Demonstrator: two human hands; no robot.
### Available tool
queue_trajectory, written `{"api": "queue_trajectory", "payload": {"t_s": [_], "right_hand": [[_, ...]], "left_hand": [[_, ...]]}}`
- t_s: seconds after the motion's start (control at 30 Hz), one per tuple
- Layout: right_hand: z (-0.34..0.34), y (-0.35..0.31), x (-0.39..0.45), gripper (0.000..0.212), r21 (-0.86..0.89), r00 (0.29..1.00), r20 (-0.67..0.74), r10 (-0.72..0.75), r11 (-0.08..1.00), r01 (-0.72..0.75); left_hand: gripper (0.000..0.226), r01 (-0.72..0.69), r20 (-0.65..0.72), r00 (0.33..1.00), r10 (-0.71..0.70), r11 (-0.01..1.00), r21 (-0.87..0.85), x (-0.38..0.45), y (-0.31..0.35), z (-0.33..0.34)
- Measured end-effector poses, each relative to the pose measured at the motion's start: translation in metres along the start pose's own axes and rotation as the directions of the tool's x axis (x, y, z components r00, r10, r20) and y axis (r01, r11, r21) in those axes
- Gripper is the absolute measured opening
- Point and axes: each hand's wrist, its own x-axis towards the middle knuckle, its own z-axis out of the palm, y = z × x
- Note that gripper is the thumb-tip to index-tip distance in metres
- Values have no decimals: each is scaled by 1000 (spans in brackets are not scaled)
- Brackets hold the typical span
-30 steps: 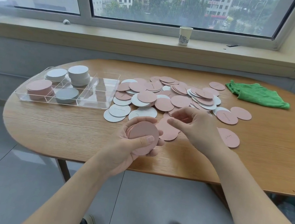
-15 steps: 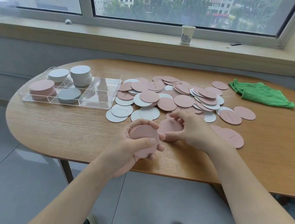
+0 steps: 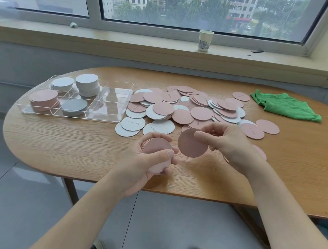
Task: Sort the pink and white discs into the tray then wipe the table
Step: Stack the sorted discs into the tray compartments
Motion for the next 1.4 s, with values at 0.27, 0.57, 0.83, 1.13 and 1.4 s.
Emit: {"api": "queue_trajectory", "payload": {"t_s": [0.27, 0.57, 0.83, 1.13, 1.4], "right_hand": [[15, -18, -14, 24, 279, 984, 135, -119, 957, 77], [37, -19, -15, 25, 198, 982, 128, -136, 974, 109], [6, -6, -17, 18, -83, 995, -26, -97, 992, 94], [-60, 22, -30, 38, -540, 948, -319, 24, 817, -202], [-74, 32, -34, 80, -655, 936, -311, 165, 676, -337]], "left_hand": [[46, -26, 19, 1000, 25, 999, 38, -1, 0, 2], [40, -39, 65, 997, 36, 998, 56, 0, -2, -2], [43, -19, 111, 994, 15, 999, 39, 2, -1, -4], [30, 22, 91, 996, -25, 999, 32, 6, -8, 16], [44, 44, 78, 996, -46, 999, 30, 13, -18, 45]]}}
